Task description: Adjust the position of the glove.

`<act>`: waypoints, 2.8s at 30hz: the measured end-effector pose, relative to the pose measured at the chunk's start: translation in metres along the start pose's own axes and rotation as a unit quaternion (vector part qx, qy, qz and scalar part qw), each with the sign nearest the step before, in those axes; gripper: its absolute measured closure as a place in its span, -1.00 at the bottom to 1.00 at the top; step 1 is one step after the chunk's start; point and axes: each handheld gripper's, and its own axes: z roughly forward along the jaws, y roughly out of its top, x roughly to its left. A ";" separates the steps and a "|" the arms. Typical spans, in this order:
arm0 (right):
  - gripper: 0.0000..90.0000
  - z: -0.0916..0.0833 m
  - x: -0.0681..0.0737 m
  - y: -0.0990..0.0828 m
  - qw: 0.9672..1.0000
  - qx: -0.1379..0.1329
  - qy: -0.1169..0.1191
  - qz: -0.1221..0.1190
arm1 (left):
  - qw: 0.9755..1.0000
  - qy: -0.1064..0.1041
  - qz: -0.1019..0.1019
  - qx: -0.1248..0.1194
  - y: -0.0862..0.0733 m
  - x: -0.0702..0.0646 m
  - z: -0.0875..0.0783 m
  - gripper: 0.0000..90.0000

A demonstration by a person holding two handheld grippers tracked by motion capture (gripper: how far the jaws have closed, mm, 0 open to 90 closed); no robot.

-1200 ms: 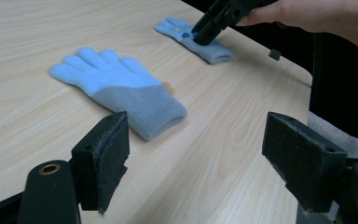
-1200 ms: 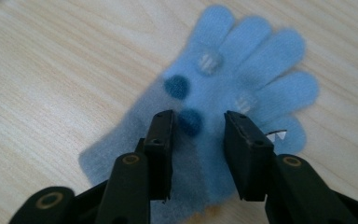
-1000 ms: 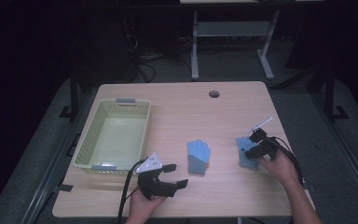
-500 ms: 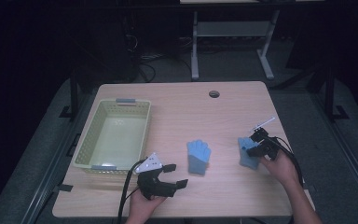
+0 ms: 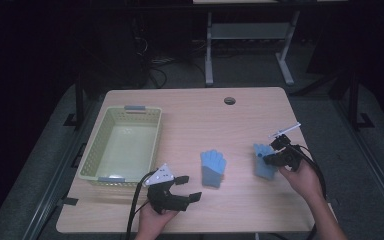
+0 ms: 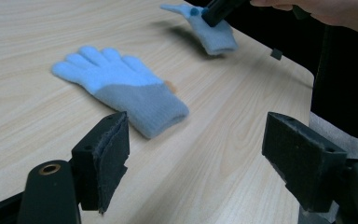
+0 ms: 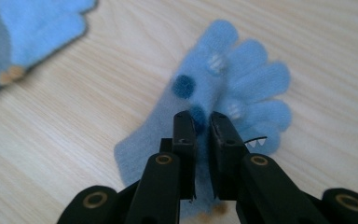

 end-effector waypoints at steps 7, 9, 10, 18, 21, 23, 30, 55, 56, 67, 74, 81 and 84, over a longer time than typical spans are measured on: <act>0.82 -0.008 0.015 0.011 1.000 -0.007 0.003 -0.020 | 1.000 0.002 -0.002 0.000 0.000 0.001 -0.001 -0.49; 0.82 -0.009 0.019 0.015 1.000 -0.009 0.007 -0.026 | 1.000 0.002 0.001 0.000 0.000 0.000 -0.001 -0.49; 0.82 -0.010 0.021 0.016 0.999 -0.012 0.008 -0.029 | 1.000 0.002 0.000 -0.001 0.000 0.000 -0.001 -0.49; 0.82 -0.015 0.037 0.028 0.999 -0.018 0.020 -0.046 | 1.000 0.003 -0.002 -0.002 0.001 0.001 -0.002 -0.49; 0.82 -0.017 0.043 0.032 0.998 -0.021 0.025 -0.053 | 1.000 0.004 0.000 -0.003 0.001 0.000 -0.002 -0.49; 0.82 -0.018 0.047 0.034 0.998 -0.020 0.027 -0.057 | 1.000 0.006 0.001 -0.002 0.001 0.000 -0.002 -0.49; 0.82 -0.019 0.059 0.042 0.997 -0.023 0.039 -0.070 | 1.000 0.008 -0.002 -0.003 0.001 0.001 -0.003 -0.49; 0.82 0.001 0.107 0.069 0.992 -0.017 0.071 -0.105 | 1.000 0.019 0.002 -0.002 0.001 0.002 -0.005 -0.49; 0.82 0.003 0.109 0.070 0.992 -0.015 0.071 -0.106 | 1.000 0.020 0.002 -0.003 0.001 0.002 -0.005 -0.49; 0.81 0.015 0.121 0.077 0.992 -0.010 0.072 -0.107 | 0.999 0.033 -0.007 -0.008 0.002 0.006 -0.008 -0.48; 0.81 0.031 0.130 0.073 0.991 0.007 0.076 -0.107 | 0.999 0.040 -0.007 -0.007 0.001 0.007 -0.009 -0.48; 0.81 0.036 0.134 0.074 0.992 0.007 0.080 -0.102 | 0.999 0.041 -0.011 -0.011 0.002 0.007 -0.010 -0.48; 0.81 0.038 0.134 0.072 0.992 0.008 0.082 -0.099 | 0.999 0.041 -0.013 -0.011 0.002 0.008 -0.010 -0.48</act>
